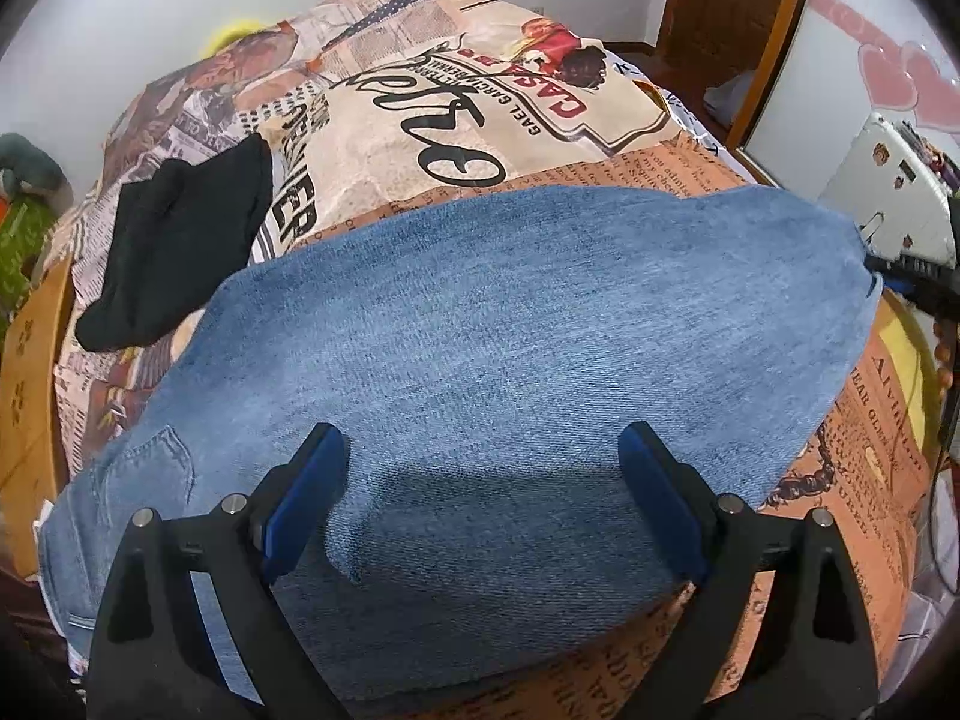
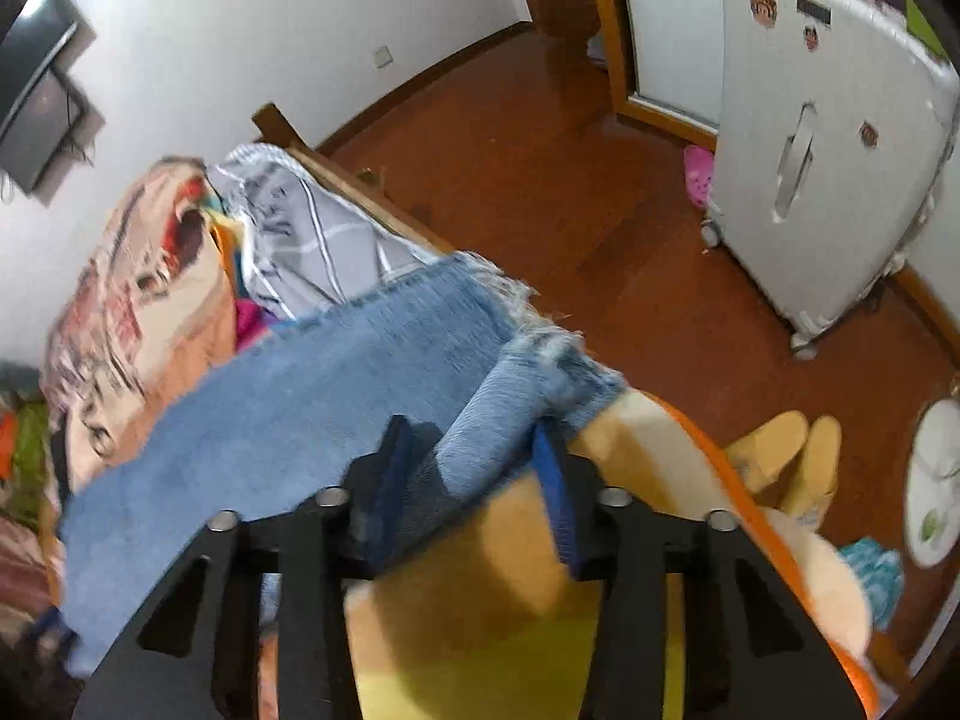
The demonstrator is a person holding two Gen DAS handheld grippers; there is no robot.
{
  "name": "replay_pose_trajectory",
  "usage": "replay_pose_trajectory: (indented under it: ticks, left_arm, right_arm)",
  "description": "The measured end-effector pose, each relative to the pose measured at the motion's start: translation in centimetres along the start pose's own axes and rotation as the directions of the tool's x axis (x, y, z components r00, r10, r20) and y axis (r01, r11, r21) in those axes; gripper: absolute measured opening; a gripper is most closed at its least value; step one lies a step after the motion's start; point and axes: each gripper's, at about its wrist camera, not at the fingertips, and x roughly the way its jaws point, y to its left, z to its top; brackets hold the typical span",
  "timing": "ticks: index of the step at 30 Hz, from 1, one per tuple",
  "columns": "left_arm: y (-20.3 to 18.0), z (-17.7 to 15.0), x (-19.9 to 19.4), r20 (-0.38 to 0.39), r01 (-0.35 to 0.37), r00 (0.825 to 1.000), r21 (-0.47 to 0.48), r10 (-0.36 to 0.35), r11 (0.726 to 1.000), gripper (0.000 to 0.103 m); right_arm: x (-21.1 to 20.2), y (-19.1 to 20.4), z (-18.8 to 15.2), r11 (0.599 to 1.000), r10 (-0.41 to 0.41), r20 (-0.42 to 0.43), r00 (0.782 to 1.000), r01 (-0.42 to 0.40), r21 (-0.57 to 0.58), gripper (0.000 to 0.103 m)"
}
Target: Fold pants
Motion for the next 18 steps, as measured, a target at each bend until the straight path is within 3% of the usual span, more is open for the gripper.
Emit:
replay_pose_trajectory:
  ticks: [5,9,15,18]
  left_arm:
    - [0.0,-0.1,0.0,0.003,0.0,1.0,0.0,0.0,1.0,0.094]
    - [0.0,-0.1,0.0,0.005,-0.002,1.0,0.0,0.002,1.0,0.094]
    - [0.0,-0.2,-0.1,0.008,-0.007,1.0,0.003,0.007,1.0,0.094]
    - [0.0,-0.2,-0.1,0.01,-0.007,1.0,0.002,0.007,1.0,0.094]
  right_arm:
    - [-1.8,-1.0,-0.8,0.999,-0.008,0.014,1.0,0.009,-0.037,0.028]
    - [-3.2,-0.7,-1.0,0.993,-0.082,0.031,0.996,0.085,-0.084,0.028]
    - [-5.8,0.7,-1.5,0.997,0.063,0.046,0.997,-0.061,-0.051,0.035]
    - [-5.6,1.3,-1.4,0.997,0.055,0.082,0.995,-0.051,-0.057,0.05]
